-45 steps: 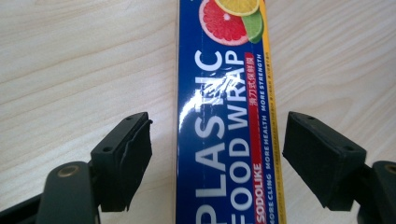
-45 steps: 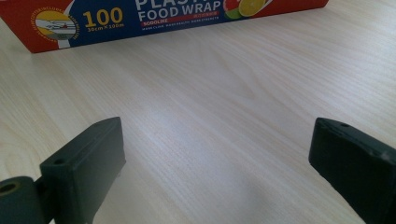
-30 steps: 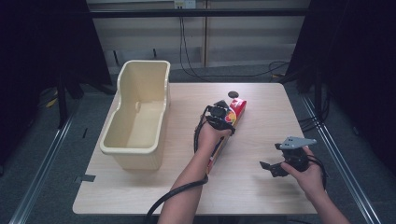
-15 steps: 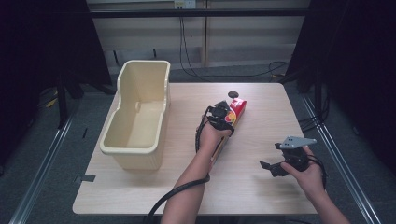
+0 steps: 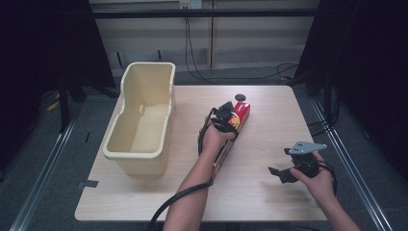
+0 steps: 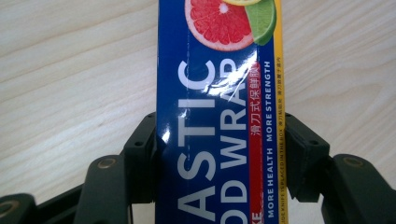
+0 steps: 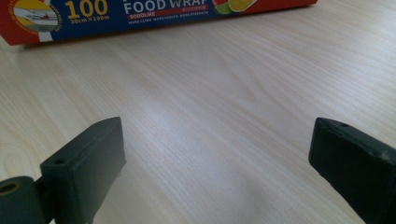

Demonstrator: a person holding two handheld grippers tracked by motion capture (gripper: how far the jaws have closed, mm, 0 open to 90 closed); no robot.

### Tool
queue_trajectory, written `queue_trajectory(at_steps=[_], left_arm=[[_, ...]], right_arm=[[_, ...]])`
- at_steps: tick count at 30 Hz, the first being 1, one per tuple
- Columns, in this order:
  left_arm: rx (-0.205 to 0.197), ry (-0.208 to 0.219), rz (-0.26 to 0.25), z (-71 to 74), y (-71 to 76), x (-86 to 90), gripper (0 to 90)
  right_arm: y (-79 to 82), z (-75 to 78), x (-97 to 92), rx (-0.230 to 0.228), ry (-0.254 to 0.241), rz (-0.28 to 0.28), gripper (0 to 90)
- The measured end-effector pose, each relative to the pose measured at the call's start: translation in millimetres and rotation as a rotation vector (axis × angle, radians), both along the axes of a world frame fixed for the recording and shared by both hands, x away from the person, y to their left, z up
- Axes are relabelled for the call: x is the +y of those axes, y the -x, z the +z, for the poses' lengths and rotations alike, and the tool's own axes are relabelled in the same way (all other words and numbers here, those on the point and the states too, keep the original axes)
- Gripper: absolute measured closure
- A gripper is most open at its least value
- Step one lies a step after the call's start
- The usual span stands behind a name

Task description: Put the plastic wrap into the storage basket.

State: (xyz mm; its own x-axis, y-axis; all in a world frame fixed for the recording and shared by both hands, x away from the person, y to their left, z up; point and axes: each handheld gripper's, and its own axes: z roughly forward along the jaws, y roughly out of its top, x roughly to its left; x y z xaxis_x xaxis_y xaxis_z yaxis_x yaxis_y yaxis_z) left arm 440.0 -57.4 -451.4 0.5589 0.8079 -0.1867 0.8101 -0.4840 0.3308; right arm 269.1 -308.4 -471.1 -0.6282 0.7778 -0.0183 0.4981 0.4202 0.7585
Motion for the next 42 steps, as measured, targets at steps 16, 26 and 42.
queue_trajectory(at_steps=[16, 26, 42], left_arm=[[0.014, 0.007, 0.043, 31.3, 1.9, 28.4, 40.6], [0.02, 0.019, 0.044, 50.7, 1.4, 43.7, 40.6], [0.042, 0.039, 0.073, 73.0, 4.0, 58.1, 40.6]], right_arm=[[-3.0, -2.7, 8.4, 0.007, 0.011, 0.023, 3.5], [-3.2, -3.3, 7.8, 0.006, 0.008, 0.021, 3.4], [-6.2, -2.9, 11.2, 0.006, 0.012, 0.025, 3.4]])
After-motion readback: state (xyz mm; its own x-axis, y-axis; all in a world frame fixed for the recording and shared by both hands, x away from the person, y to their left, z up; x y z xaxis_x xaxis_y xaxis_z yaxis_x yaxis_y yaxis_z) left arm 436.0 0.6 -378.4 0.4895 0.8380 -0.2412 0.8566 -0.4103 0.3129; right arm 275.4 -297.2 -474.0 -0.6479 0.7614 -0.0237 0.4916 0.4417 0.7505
